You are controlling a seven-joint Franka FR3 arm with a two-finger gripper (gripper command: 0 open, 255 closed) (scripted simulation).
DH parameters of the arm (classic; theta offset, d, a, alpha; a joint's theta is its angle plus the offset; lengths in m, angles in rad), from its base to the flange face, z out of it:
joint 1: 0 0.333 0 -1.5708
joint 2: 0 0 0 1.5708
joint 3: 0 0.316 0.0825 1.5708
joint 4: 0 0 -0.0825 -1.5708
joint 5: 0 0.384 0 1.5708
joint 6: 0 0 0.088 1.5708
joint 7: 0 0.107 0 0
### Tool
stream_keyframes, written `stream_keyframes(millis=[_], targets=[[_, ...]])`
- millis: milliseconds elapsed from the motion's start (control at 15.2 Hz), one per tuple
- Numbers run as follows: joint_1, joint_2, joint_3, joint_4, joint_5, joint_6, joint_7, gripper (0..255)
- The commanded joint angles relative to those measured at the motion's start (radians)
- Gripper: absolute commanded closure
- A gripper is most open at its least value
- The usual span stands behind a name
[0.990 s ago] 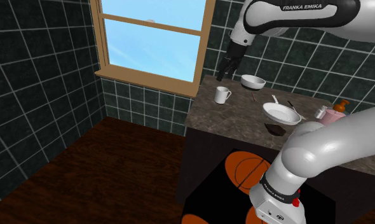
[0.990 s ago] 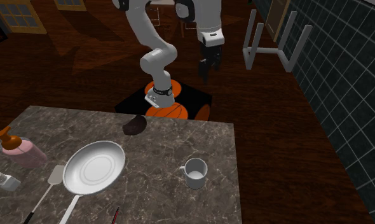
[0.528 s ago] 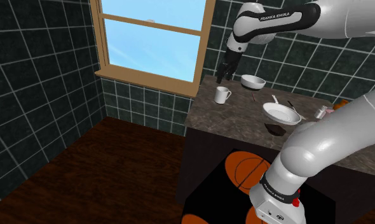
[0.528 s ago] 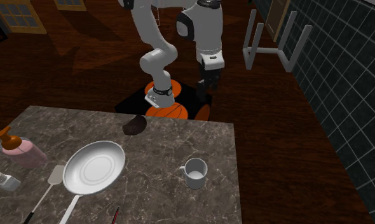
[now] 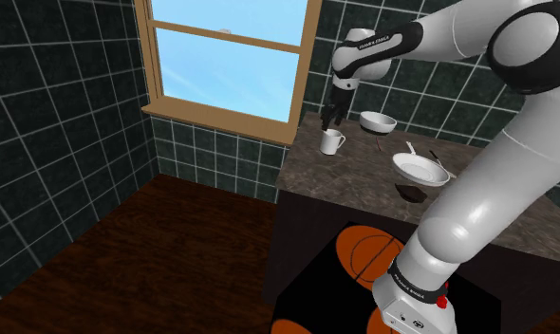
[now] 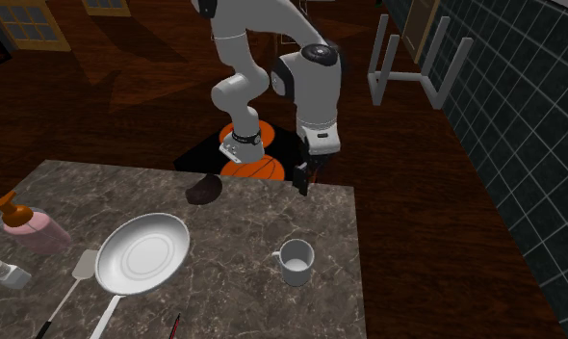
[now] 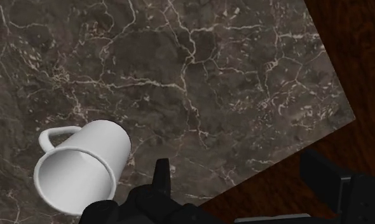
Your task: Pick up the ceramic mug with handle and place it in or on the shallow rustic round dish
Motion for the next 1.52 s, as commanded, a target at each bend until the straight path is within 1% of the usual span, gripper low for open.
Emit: stream_keyframes(millis=[0,330,594,660,1122,1452], targets=[[-0.007,0.076,-0.018,0.045,0.016,0.021,-0.032,0],[-0.044,0.265,-0.052,0.177,0.071,0.049,-0.120,0],[-0.089,0.421,-0.061,0.306,0.120,0.053,-0.183,0],[-0.095,0.436,-0.061,0.320,0.124,0.053,-0.188,0],[-0.106,0.487,-0.051,0.282,0.149,0.138,-0.204,0],[-0.106,0.487,-0.051,0.282,0.149,0.138,-0.204,0]])
